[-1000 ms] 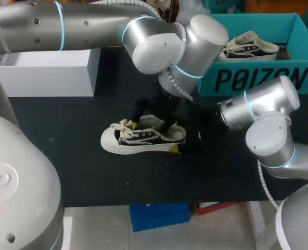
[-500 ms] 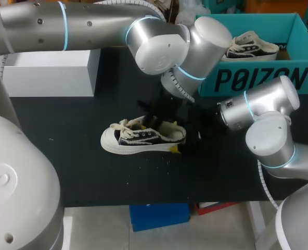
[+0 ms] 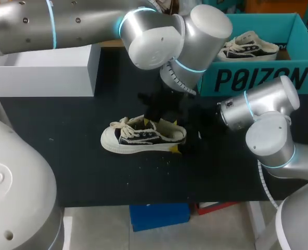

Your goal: Take the shoe out of the shoebox, open the shoe tongue, remove and reinsert the insole, then place the shoe into the shoebox

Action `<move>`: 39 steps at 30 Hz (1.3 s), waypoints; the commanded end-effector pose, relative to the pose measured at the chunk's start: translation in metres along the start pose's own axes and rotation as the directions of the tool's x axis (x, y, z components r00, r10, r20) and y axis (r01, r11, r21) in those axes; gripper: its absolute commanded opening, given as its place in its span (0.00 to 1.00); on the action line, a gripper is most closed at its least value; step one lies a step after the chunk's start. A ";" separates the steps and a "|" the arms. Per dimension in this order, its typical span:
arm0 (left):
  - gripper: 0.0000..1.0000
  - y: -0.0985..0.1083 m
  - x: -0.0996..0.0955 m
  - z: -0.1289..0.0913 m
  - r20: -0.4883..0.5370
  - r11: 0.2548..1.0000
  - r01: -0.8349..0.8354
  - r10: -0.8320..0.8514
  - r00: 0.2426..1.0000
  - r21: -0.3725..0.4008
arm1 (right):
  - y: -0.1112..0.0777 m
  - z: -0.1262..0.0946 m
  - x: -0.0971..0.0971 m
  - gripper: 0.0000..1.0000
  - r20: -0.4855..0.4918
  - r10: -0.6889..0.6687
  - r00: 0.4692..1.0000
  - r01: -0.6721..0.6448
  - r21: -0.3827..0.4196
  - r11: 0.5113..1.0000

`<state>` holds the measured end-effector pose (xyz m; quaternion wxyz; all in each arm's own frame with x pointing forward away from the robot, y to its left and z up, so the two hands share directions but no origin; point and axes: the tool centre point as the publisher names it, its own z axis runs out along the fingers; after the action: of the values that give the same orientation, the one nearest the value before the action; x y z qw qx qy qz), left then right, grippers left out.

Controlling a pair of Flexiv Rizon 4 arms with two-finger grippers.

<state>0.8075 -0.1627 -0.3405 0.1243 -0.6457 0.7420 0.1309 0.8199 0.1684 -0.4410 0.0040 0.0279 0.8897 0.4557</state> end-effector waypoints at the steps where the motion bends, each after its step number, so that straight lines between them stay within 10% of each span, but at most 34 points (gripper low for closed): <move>1: 0.00 0.010 -0.018 -0.013 -0.079 0.998 0.017 -0.012 0.997 0.060 | 0.001 0.003 -0.001 0.00 0.001 0.001 1.000 -0.001 0.001 1.000; 20: 0.00 0.022 -0.060 -0.004 -0.103 0.993 0.098 -0.091 0.990 0.070 | 0.001 0.003 -0.001 0.00 0.001 0.001 1.000 -0.001 0.001 1.000; 31: 0.58 0.031 -0.085 0.001 -0.098 0.986 0.153 -0.146 0.984 0.060 | 0.001 0.003 -0.001 0.00 0.001 0.001 1.000 -0.001 0.001 1.000; 39: 0.53 0.036 -0.099 0.001 -0.086 0.980 0.187 -0.181 0.980 0.064 | 0.001 0.003 -0.001 0.00 0.001 0.001 1.000 -0.001 0.001 1.000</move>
<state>0.7894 -0.0732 -0.3079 0.1334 -0.7101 0.6871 0.0768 0.8194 0.1695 -0.4407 0.0039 0.0271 0.8897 0.4558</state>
